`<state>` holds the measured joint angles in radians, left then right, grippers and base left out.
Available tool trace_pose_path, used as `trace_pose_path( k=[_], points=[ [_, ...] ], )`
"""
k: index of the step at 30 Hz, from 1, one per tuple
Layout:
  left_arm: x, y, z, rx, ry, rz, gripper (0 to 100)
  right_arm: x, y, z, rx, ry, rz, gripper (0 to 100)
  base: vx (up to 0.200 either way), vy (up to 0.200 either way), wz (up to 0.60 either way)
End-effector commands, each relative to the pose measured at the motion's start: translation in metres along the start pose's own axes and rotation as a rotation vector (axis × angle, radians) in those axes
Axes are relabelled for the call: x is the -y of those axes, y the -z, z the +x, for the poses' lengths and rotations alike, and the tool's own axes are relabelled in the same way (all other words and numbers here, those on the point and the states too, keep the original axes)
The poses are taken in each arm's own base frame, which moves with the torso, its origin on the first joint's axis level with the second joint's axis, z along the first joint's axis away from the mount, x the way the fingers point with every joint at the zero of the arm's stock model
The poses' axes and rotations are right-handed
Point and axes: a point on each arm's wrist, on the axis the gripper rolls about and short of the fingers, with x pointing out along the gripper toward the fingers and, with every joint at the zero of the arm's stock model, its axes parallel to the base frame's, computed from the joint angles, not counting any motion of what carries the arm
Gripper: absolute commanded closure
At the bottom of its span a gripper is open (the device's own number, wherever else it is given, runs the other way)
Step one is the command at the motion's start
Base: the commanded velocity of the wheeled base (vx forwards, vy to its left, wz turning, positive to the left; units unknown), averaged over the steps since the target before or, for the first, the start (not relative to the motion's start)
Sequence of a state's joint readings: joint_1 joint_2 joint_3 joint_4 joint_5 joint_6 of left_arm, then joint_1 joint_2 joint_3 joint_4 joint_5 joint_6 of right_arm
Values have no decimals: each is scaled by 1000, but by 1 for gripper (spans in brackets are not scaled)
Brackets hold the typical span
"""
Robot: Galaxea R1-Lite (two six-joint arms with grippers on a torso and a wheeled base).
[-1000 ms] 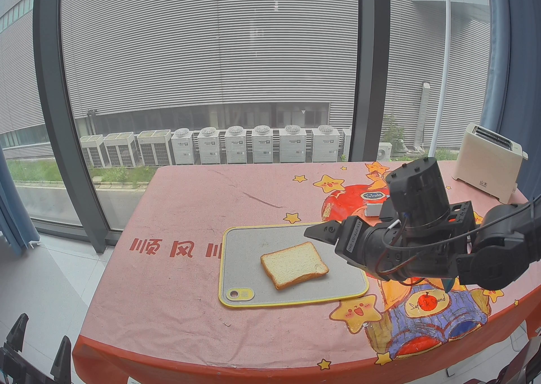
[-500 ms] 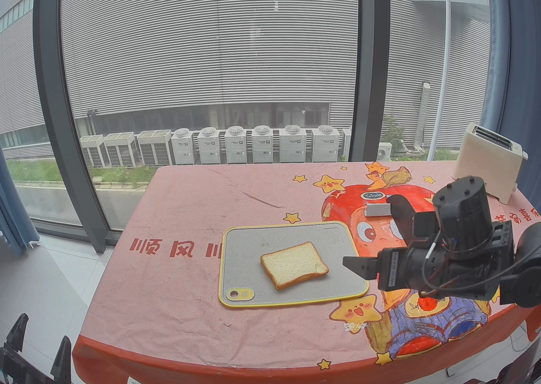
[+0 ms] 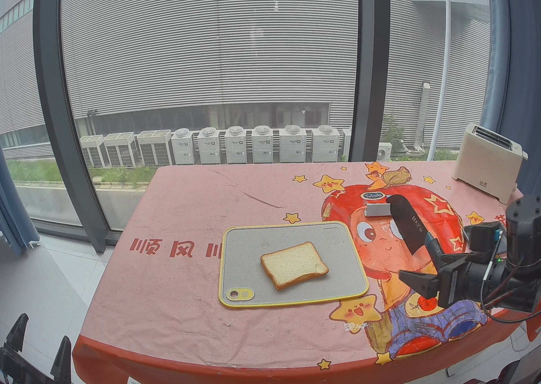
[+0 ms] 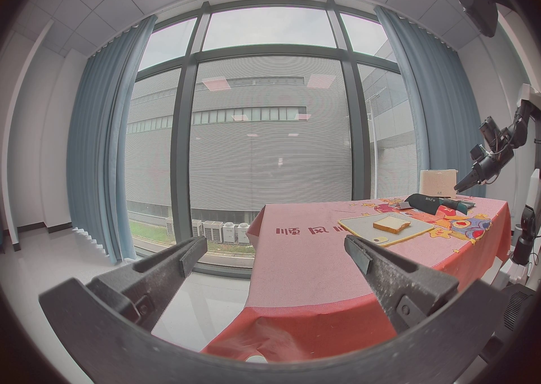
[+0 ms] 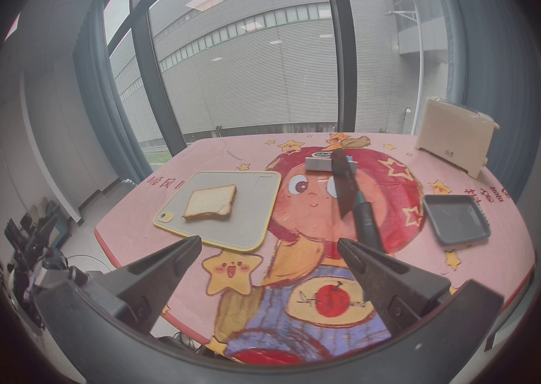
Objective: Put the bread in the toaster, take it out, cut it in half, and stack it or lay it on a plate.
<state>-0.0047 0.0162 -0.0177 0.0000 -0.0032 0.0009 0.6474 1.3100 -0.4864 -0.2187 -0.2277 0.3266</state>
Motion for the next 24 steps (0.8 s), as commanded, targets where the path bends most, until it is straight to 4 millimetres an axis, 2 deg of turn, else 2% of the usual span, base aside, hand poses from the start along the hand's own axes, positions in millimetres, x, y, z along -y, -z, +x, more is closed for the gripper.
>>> trace_pose_path(
  k=[1,10,24],
  points=[
    [0,5,0,-3,0,1,0,16,7,-22,62,21,-2,0,0,0,0],
    [0,5,0,-5,0,1,0,31,8,-43,148,56,34,0,0,0,0],
    [0,5,0,-5,0,1,0,57,6,-53,178,55,74,0,0,0,0]
  ],
)
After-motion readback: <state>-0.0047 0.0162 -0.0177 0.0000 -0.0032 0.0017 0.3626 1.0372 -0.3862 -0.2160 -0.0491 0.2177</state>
